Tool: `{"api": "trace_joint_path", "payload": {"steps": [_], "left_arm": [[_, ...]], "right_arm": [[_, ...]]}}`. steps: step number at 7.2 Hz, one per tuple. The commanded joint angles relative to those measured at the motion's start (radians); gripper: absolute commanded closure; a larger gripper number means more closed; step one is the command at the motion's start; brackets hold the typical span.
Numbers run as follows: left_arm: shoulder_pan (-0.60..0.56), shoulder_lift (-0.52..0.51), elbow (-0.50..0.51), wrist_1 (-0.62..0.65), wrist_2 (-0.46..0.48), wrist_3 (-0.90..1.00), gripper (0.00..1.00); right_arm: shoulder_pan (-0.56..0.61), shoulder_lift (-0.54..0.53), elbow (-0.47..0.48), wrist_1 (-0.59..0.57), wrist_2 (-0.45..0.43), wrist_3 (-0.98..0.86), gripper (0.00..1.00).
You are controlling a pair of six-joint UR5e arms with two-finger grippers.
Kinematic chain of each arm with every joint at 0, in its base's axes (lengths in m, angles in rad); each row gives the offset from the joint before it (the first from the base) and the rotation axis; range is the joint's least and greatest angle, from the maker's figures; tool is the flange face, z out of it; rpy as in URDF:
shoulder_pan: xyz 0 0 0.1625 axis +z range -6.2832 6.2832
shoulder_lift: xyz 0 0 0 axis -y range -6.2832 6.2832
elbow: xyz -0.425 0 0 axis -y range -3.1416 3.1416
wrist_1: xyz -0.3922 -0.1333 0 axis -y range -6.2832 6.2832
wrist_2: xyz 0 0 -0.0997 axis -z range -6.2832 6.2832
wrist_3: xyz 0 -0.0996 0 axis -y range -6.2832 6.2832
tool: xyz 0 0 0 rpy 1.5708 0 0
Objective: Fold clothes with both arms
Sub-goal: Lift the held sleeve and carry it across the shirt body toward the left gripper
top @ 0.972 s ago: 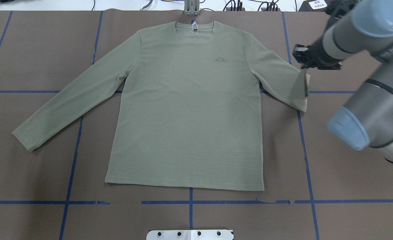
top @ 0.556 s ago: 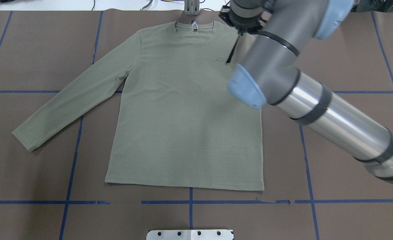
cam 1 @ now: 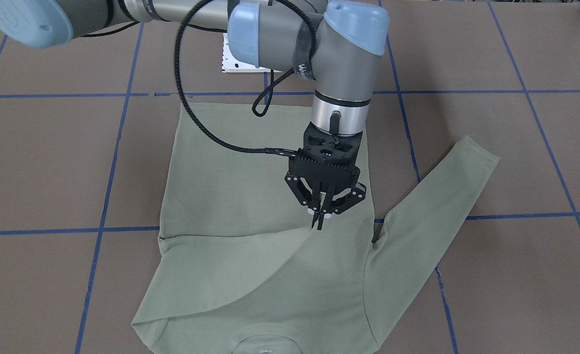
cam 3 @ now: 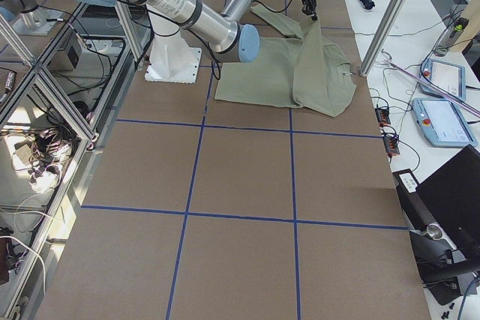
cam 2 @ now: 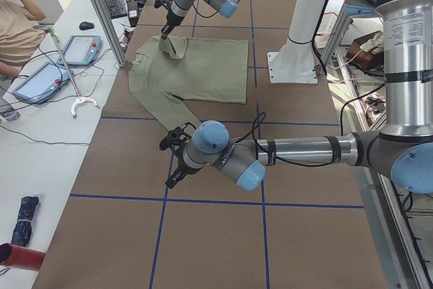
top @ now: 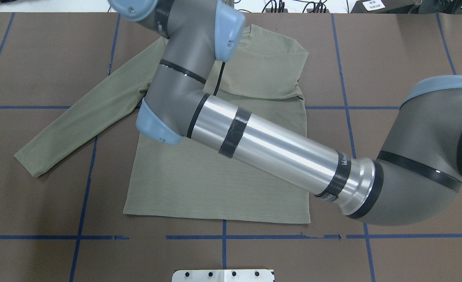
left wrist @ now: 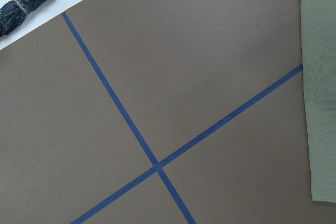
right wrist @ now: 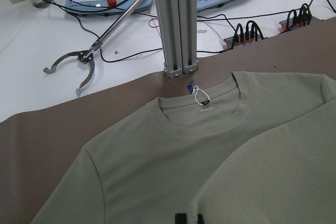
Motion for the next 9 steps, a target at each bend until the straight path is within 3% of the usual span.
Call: {"api": "trace_joint_path", "payload": {"steps": [1,2,3,4,6,7,8,9], "left_arm": [[0.0,0.011,-0.001,-0.002,0.0,0.001,0.0],[-0.001,0.013,-0.001,-0.002,0.0,0.001,0.0],[-0.001,0.013,-0.001,-0.002,0.0,0.002,0.0],[-0.001,0.013,-0.002,-0.002,0.0,0.002,0.0],[0.0,0.012,-0.01,-0.003,0.0,-0.001,0.0],[0.0,-0.01,-0.015,-0.043,0.003,-0.012,0.0],[0.0,-0.04,-0.01,-0.078,0.002,-0.097,0.0],[0.0,-0.029,-0.004,-0.174,0.001,-0.108,0.0]], "right_arm": [[-0.086,0.026,-0.092,0.071,-0.123,0.025,1.0],[-0.088,0.04,-0.117,0.087,-0.123,0.029,0.8],[-0.085,0.075,-0.15,0.108,-0.123,0.04,0.49],[-0.083,0.083,-0.163,0.113,-0.122,0.048,0.34],[-0.067,0.106,-0.184,0.115,-0.09,0.06,0.19],[-0.045,0.107,-0.181,0.115,-0.041,0.061,0.01],[0.01,0.106,-0.172,0.101,0.126,0.055,0.0],[0.078,0.086,-0.099,0.013,0.28,0.013,0.0]]}}
